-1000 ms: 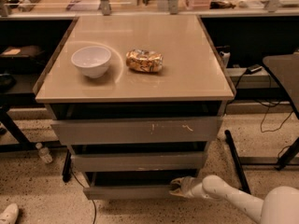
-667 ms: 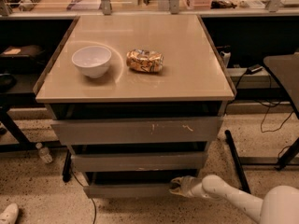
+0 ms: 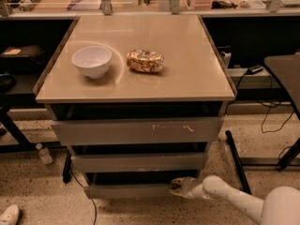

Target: Open bottom drawer

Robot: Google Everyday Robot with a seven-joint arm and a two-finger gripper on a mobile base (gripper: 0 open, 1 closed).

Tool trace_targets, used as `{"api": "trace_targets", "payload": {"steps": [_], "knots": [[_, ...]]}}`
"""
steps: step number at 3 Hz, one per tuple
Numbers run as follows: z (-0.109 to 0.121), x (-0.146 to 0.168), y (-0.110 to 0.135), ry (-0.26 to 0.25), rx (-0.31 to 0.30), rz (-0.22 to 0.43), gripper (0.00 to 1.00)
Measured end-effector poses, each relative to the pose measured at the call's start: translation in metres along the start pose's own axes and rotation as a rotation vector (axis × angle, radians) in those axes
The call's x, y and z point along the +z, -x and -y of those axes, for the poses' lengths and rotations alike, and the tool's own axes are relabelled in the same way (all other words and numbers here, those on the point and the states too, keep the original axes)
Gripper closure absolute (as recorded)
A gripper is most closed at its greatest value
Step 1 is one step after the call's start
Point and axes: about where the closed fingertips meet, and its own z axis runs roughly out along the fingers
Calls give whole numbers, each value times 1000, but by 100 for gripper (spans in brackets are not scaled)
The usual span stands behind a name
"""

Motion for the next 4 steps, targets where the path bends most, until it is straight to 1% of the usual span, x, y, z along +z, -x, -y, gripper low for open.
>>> {"api": "trace_targets", "payload": {"steps": [1, 2, 3, 4], "knots": [[-5, 3, -13, 19, 34, 2, 12], [-19, 3, -28, 44, 75, 12, 3], [-25, -1, -31, 58, 98, 17, 28], [-23, -5, -27, 58, 98, 17, 49]]}}
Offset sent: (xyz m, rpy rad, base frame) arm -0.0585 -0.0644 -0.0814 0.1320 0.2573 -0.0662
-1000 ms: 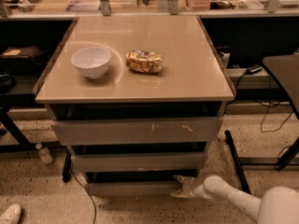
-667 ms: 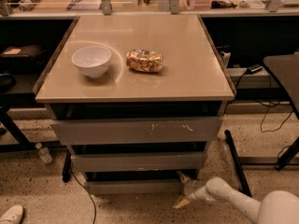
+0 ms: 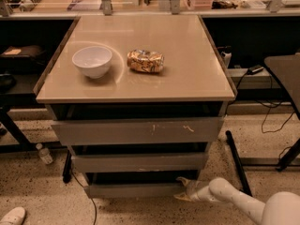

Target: Open bottom drawer

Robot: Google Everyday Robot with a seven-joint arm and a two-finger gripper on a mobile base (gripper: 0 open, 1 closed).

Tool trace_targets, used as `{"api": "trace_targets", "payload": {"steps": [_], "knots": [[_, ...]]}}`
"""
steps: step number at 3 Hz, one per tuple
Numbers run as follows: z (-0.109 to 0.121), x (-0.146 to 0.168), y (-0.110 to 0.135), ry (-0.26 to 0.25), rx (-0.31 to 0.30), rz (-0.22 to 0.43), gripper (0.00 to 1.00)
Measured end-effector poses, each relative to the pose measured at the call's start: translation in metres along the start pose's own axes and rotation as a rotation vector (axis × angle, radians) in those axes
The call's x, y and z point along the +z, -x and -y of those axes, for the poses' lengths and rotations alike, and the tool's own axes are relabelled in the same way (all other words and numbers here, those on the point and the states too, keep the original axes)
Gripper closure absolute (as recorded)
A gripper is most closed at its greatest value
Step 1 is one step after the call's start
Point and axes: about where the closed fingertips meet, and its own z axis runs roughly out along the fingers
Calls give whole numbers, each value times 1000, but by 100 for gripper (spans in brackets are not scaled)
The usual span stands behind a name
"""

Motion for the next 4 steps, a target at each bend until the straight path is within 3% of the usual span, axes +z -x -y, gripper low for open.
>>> {"api": "trace_targets", "payload": {"steps": [2, 3, 4], "knots": [[3, -10, 9, 0, 0, 0, 96], [4, -12, 12, 0, 0, 0, 100], [4, -12, 12, 0, 0, 0, 81]]}}
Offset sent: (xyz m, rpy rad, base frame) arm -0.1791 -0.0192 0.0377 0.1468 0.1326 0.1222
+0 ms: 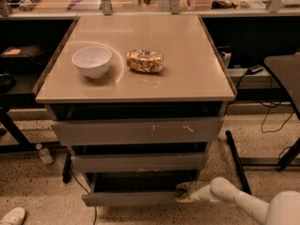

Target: Open bottom drawer

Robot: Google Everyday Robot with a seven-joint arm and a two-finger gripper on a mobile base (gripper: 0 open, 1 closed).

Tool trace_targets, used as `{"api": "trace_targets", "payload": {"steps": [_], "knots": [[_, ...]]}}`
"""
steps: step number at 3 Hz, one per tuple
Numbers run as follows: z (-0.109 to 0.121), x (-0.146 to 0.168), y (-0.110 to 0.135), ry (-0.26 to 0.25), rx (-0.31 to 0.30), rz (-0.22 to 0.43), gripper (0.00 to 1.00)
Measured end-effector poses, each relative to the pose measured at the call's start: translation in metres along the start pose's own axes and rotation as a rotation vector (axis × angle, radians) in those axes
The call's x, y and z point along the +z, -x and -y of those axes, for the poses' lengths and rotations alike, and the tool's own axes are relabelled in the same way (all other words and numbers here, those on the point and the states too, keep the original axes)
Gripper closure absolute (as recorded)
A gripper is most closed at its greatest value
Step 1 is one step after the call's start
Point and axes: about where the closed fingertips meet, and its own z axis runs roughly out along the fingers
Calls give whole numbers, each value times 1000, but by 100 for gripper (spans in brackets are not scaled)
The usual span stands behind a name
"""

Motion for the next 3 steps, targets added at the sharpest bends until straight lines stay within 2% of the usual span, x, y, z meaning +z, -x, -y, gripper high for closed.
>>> {"api": "trace_targets", "payload": {"steps": [1, 2, 3], "knots": [[0, 0, 0, 0, 0, 0, 59], [8, 5, -11, 11, 44, 14, 34], [7, 5, -11, 11, 44, 14, 37]]}}
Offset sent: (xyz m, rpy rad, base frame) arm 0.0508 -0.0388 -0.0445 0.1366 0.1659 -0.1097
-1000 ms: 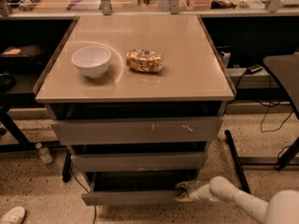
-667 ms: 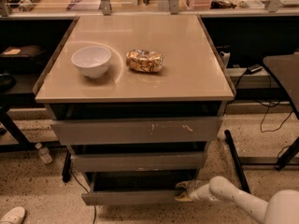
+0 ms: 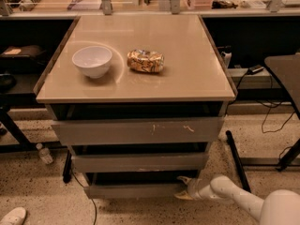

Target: Open bottom drawer

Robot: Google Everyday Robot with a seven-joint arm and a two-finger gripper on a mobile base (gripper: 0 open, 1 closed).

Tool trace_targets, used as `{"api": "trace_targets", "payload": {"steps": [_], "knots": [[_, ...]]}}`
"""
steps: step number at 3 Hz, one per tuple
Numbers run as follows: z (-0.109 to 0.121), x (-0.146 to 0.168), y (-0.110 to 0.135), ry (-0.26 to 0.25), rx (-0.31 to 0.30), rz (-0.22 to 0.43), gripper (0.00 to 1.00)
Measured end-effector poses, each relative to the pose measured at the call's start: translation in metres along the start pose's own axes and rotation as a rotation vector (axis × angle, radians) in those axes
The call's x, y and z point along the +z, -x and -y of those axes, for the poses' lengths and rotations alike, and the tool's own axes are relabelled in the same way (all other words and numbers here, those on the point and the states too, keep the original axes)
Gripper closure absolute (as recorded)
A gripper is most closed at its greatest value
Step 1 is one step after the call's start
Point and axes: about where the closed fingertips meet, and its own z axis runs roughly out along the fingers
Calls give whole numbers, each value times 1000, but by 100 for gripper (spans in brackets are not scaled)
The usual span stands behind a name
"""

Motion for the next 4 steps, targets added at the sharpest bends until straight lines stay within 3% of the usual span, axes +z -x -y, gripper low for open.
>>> {"api": "trace_targets", "payload": {"steps": [1, 2, 3, 4], "knots": [[-1, -4, -15, 19, 48, 10, 60], [1, -8, -9, 19, 48, 10, 85], [-3, -13, -12, 18, 58, 11, 100], [-3, -13, -10, 18, 58, 11, 100]]}}
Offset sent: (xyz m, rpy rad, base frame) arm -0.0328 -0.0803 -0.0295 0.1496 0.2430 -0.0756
